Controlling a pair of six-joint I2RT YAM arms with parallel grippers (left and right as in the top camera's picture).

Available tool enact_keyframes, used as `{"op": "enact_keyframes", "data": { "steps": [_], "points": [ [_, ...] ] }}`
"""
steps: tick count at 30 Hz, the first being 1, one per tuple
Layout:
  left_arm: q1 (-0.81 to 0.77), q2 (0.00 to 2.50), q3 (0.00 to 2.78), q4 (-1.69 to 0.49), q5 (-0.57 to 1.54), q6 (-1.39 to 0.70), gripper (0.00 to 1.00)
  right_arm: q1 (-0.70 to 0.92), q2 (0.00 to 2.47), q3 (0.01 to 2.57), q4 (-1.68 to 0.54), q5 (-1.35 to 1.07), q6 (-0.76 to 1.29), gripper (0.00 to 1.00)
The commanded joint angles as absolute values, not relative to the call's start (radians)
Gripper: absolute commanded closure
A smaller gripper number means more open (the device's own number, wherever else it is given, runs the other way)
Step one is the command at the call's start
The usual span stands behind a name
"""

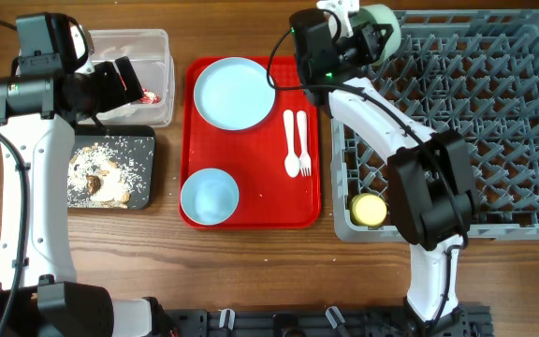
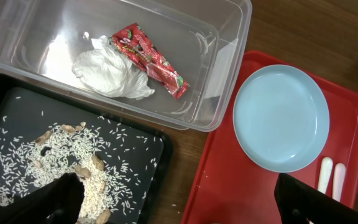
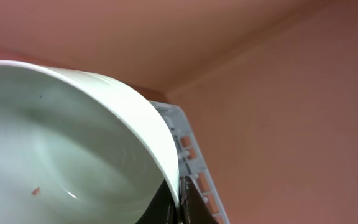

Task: Sort waste into correct bins and load items into the dishwasher rack
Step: 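Carry the green bowl into the dish rack's back corner and release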

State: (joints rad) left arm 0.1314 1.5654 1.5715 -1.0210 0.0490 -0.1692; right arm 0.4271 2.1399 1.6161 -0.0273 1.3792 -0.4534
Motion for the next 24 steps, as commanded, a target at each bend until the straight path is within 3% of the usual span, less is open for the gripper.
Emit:
{"op": "enact_keyframes", "data": {
  "steps": [1, 24],
  "points": [
    [0.134, 1.567, 1.577, -1.018, 0.032, -0.157, 0.00, 0.416, 2.157, 1.608, -0.015, 1.462, -0.409, 0.96],
    [0.134, 1.567, 1.577, -1.018, 0.032, -0.157, 0.00, 0.453, 2.228, 1.608, -0.015, 1.465, -0.367, 0.95]
  ]
}}
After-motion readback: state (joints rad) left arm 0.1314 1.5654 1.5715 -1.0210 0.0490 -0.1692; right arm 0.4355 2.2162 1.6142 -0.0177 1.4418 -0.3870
